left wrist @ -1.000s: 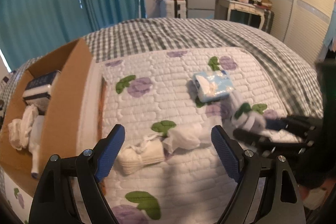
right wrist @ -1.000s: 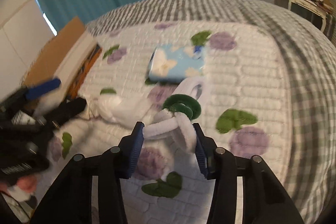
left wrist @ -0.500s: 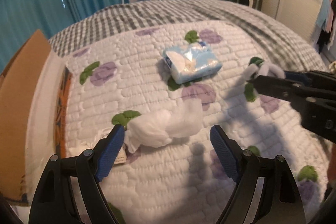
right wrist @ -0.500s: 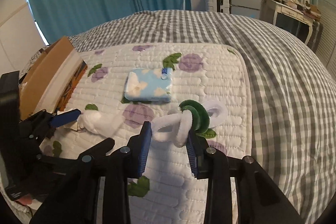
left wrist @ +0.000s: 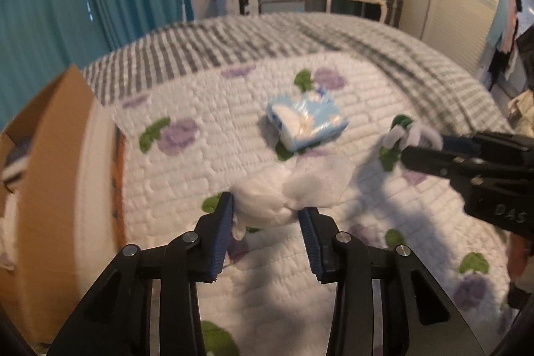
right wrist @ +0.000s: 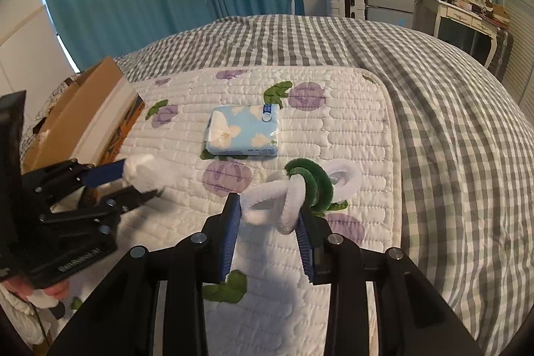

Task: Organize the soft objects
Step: 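Carry the cloth bundle into the box with the left gripper while the right drops the ring toy in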

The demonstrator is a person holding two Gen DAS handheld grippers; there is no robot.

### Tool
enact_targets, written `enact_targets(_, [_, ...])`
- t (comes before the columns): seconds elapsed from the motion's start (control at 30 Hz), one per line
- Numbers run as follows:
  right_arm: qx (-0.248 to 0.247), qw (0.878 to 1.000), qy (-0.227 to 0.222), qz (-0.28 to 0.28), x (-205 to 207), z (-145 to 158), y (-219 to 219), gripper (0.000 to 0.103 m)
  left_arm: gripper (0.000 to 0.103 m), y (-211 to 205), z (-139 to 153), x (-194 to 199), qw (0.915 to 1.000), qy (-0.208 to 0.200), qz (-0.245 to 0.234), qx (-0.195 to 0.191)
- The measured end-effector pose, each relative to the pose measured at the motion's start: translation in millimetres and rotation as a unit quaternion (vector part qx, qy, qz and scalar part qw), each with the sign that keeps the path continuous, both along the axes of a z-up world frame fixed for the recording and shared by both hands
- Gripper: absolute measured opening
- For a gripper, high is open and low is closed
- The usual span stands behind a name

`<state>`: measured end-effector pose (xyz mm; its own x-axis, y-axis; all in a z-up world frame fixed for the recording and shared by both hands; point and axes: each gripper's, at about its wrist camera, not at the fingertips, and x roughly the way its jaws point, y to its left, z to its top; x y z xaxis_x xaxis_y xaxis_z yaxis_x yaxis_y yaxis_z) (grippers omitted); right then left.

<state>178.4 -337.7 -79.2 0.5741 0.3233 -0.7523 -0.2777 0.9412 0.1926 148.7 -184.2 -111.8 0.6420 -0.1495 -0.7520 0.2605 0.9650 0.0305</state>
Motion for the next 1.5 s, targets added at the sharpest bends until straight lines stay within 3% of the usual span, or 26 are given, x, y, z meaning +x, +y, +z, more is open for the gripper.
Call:
enact_targets(0.2, [0.001, 1.0, -0.025, -0.003, -20, 41, 1, 0.032, 0.039, 8, 59, -19, 0.999, -0.039, -0.013, -0.014])
enact_targets(0.47, [-0.022, 0.995, -0.092, 0.038, -56, 134, 40, 0.032, 0.039, 37, 153, -46, 0.9949, -0.1, -0.009, -0.011])
enact_targets(0.7, [-0.021, 0.987, -0.138, 0.083, -83, 188, 99, 0.032, 0.039, 91, 195, -65, 0.9924, -0.12, 0.022, -0.018])
enact_targets(0.83, [-0.016, 0.982, -0.149, 0.114, -89, 202, 143, 0.032, 0.039, 125, 198, -68, 0.9911, -0.125, 0.045, -0.009])
enact_targets(1.0, [-0.017, 0.979, -0.14, 0.15, -82, 193, 199, 0.032, 0.039, 171, 179, -69, 0.99, -0.118, 0.077, 0.003])
enact_targets(1.23, [-0.034, 0.976, -0.102, 0.192, -54, 140, 270, 0.032, 0.039, 220, 130, -54, 0.9907, -0.078, 0.111, -0.007])
enact_targets(1.5, [-0.072, 0.971, -0.074, 0.214, -22, 89, 303, 0.033, 0.039, 234, 81, -34, 0.9927, -0.051, 0.109, 0.006])
